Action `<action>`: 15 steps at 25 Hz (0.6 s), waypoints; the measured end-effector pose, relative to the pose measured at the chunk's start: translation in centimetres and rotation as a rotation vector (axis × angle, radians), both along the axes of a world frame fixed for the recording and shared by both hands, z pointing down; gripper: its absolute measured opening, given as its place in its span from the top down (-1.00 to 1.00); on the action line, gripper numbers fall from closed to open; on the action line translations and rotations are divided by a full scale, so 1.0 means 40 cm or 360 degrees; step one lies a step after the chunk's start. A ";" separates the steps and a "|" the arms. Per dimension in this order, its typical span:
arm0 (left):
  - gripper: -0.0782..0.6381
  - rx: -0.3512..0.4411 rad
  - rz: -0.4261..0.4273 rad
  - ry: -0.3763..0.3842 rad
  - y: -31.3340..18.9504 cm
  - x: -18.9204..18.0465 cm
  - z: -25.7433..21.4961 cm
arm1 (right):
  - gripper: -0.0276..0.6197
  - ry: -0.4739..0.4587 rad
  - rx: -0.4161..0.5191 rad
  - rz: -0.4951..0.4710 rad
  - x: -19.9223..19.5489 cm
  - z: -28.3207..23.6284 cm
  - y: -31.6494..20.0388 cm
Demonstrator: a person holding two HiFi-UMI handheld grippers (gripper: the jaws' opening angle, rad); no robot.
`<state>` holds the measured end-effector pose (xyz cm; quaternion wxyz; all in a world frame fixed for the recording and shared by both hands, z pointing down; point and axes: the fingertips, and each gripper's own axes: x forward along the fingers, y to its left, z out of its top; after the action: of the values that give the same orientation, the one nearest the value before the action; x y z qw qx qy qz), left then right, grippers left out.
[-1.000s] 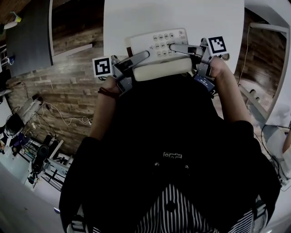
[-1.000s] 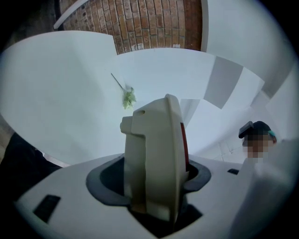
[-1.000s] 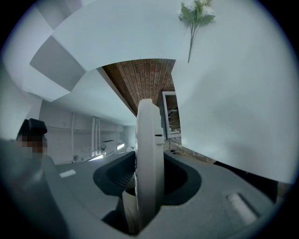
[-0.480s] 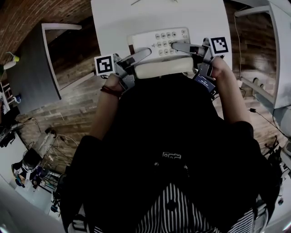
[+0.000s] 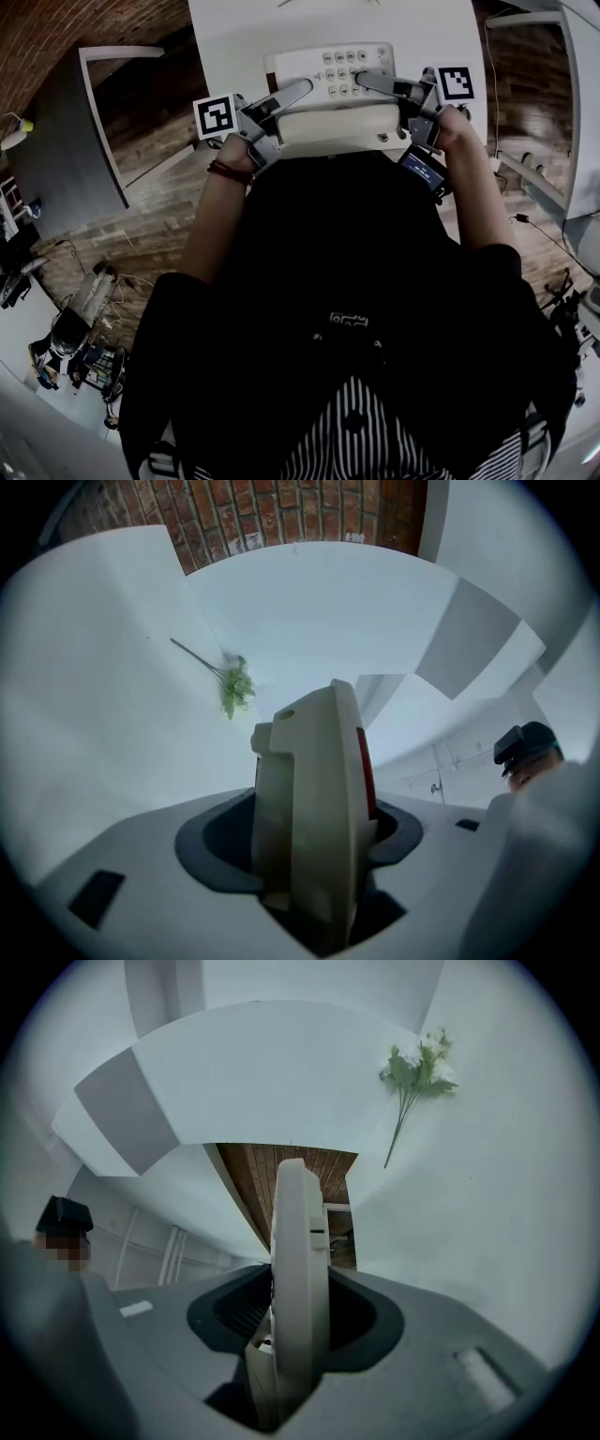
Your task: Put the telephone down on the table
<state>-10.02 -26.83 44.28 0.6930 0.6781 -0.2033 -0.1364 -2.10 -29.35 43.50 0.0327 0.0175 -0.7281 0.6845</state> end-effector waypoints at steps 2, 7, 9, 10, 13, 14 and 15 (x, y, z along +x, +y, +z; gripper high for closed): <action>0.00 0.0000 -0.0012 -0.0001 -0.002 -0.001 0.000 | 0.41 0.0007 0.0008 0.0003 -0.002 -0.001 -0.001; 0.01 -0.0008 -0.0023 -0.0040 -0.008 -0.003 0.021 | 0.41 0.0017 0.0002 0.0016 -0.005 0.015 -0.004; 0.01 -0.0002 -0.0011 -0.0030 -0.007 0.002 0.026 | 0.41 -0.0002 -0.0006 0.0027 -0.006 0.021 0.000; 0.01 0.0001 -0.0006 -0.0028 -0.006 0.006 0.030 | 0.41 -0.0005 -0.0007 0.0032 -0.003 0.026 0.002; 0.01 0.0011 -0.0005 -0.0023 -0.007 0.015 0.044 | 0.41 -0.0007 0.0017 0.0028 0.006 0.041 -0.001; 0.01 0.0019 -0.0007 -0.0022 -0.007 0.013 0.046 | 0.41 -0.0009 0.0023 0.0026 0.004 0.042 -0.001; 0.01 0.0028 -0.0007 -0.0027 -0.006 0.010 0.047 | 0.41 -0.0006 0.0025 0.0029 0.000 0.043 0.000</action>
<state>-9.63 -27.08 46.17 0.6849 0.6850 -0.2093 -0.1339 -2.12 -29.33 45.22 0.0251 0.0231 -0.7334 0.6789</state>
